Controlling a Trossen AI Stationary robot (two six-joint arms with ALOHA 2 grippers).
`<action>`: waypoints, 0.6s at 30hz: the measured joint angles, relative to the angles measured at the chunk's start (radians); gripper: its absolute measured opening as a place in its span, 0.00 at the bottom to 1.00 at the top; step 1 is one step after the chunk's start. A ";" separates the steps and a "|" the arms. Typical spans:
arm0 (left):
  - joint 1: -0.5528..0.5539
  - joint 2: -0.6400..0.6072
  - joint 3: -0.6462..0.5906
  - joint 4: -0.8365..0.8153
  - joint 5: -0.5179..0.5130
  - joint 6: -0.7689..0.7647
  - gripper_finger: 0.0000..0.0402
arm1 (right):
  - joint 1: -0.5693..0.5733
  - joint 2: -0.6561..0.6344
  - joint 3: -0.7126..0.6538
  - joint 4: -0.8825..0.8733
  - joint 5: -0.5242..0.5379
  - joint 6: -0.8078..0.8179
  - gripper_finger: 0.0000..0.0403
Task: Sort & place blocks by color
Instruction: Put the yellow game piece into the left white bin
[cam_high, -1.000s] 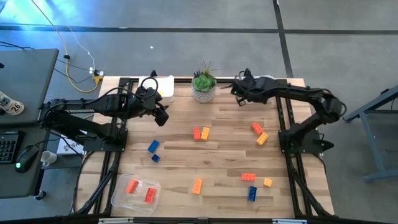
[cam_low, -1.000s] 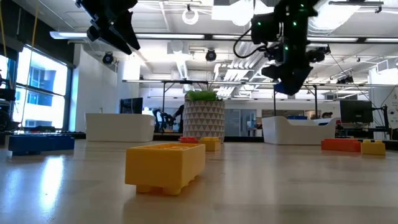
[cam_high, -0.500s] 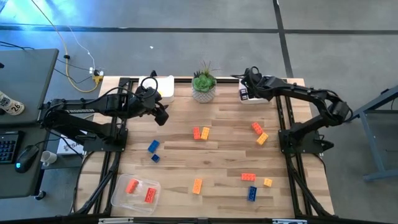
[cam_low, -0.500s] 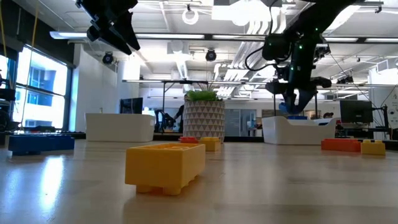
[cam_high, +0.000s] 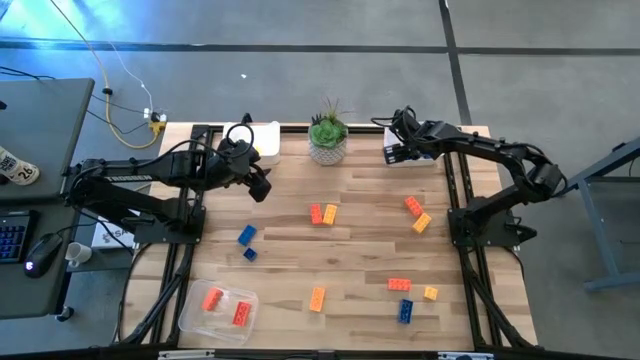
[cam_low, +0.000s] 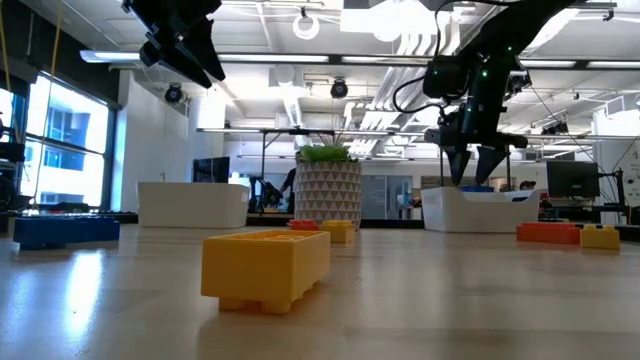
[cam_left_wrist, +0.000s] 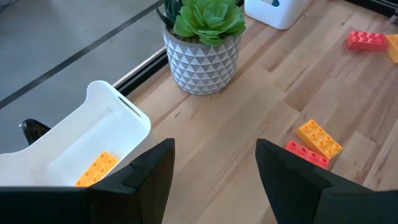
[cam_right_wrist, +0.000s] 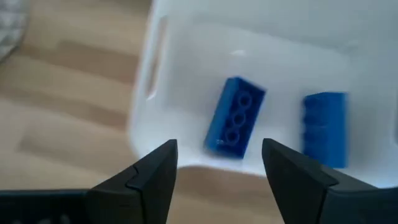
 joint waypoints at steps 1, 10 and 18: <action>0.000 0.000 0.000 0.000 0.000 0.000 0.53 | 0.001 0.000 0.000 0.002 -0.021 0.002 0.55; 0.000 0.000 0.000 0.000 0.000 0.000 0.53 | 0.037 -0.078 0.001 0.125 -0.080 0.010 0.55; 0.000 0.000 0.000 0.000 0.003 0.000 0.53 | 0.144 -0.161 0.002 0.318 -0.195 0.018 0.55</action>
